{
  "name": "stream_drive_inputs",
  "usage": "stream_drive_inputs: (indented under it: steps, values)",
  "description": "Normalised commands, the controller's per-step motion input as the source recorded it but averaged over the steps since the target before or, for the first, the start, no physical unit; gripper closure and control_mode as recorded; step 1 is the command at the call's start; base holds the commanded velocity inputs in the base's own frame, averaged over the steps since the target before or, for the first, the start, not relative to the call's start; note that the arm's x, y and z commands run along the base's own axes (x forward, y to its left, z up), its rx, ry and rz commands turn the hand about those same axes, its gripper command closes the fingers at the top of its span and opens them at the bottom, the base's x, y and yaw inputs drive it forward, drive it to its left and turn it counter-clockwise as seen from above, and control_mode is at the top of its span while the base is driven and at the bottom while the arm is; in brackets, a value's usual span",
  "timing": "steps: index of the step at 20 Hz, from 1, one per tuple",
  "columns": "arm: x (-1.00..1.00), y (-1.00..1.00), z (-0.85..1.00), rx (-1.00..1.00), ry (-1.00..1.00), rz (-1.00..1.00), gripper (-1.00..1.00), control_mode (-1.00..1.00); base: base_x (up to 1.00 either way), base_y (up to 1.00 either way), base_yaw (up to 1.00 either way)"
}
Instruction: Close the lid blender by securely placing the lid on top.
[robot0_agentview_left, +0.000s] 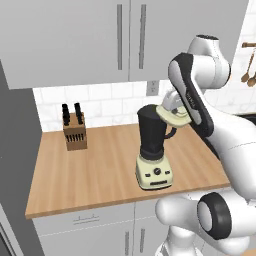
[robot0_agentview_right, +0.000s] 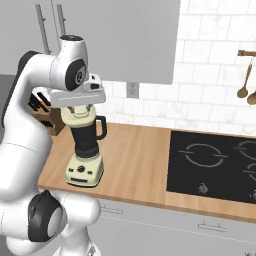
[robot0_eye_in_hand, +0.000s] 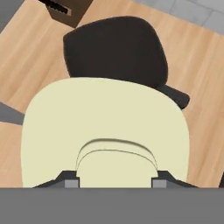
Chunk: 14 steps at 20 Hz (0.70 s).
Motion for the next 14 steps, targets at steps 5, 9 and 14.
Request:
stream_drive_inputs:
  steps: [5, 9, 14]
  values:
    - [0.57, 0.26, 0.0, -0.04, -0.02, 0.04, 1.0, -1.0, 0.0, 0.0, 0.0]
    - [0.44, 0.47, -0.14, -0.07, 0.0, 0.04, 1.0, -1.0, 0.0, 0.0, 0.0]
    - [0.49, 0.07, -0.2, -0.03, -0.02, 0.07, 1.0, -1.0, 0.0, 0.0, 0.0]
